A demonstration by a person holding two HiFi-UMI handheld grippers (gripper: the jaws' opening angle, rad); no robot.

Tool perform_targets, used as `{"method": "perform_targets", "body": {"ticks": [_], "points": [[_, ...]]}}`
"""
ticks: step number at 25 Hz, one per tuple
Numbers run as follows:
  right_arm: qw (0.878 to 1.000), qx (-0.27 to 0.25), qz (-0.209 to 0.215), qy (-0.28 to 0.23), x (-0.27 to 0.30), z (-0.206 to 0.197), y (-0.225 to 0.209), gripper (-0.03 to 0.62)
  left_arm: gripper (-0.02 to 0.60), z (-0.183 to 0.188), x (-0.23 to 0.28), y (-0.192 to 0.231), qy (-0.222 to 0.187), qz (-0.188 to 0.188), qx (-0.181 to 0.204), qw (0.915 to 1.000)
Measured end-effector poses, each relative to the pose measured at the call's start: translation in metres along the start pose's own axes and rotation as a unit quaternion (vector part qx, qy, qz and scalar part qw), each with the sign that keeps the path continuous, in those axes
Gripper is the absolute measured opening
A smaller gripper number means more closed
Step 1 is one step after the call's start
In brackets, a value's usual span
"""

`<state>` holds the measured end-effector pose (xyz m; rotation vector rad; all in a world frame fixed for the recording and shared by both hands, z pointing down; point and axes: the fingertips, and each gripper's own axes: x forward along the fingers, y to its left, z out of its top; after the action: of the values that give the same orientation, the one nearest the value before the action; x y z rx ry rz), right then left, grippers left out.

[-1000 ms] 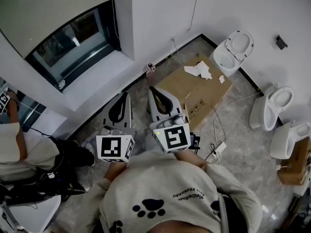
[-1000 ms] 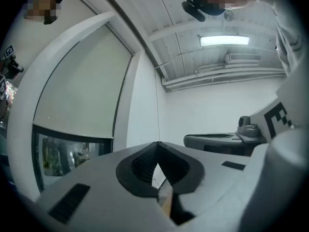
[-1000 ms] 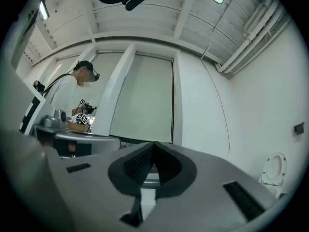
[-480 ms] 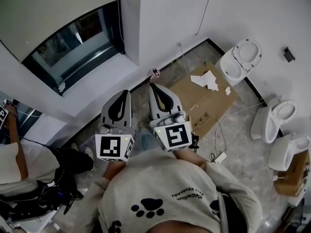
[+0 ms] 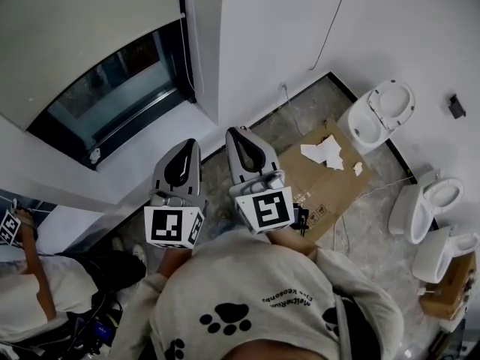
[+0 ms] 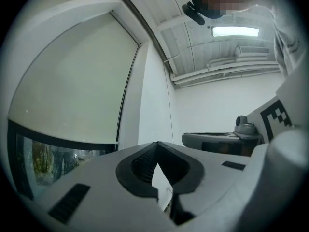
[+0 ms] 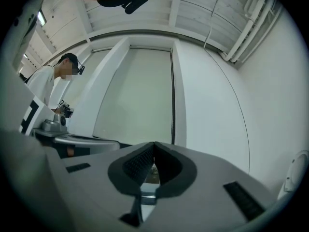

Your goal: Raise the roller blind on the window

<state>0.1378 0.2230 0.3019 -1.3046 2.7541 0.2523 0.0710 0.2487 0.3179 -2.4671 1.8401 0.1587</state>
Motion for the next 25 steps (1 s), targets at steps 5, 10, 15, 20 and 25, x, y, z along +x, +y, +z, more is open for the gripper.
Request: {"method": "perform_targets", "body": {"ticks": [5,10,15,20,25], "points": [[1.000,-0.001,0.020,-0.006,0.044,-0.009,-0.021,0.009,0.008,-0.006,0.042,0.023,-0.004,0.011,0.002,0.9999],[1.000,-0.001,0.030,-0.010,0.076,-0.013,-0.034,0.009,0.008,-0.011,0.063,0.043,0.000,0.028,0.006,0.9996],[0.999,0.004,0.038,-0.006,0.086,-0.018,-0.035,0.009,0.008,-0.015,0.069,0.050,0.004,0.032,0.003,0.9995],[0.999,-0.001,0.046,-0.007,0.092,-0.021,-0.032,0.009,0.008,-0.016,0.079,0.056,0.003,0.030,0.001,0.9995],[0.999,-0.005,0.042,-0.002,0.107,-0.027,-0.034,0.009,0.008,-0.019,0.093,0.068,0.004,0.022,-0.003,0.9997]]}}
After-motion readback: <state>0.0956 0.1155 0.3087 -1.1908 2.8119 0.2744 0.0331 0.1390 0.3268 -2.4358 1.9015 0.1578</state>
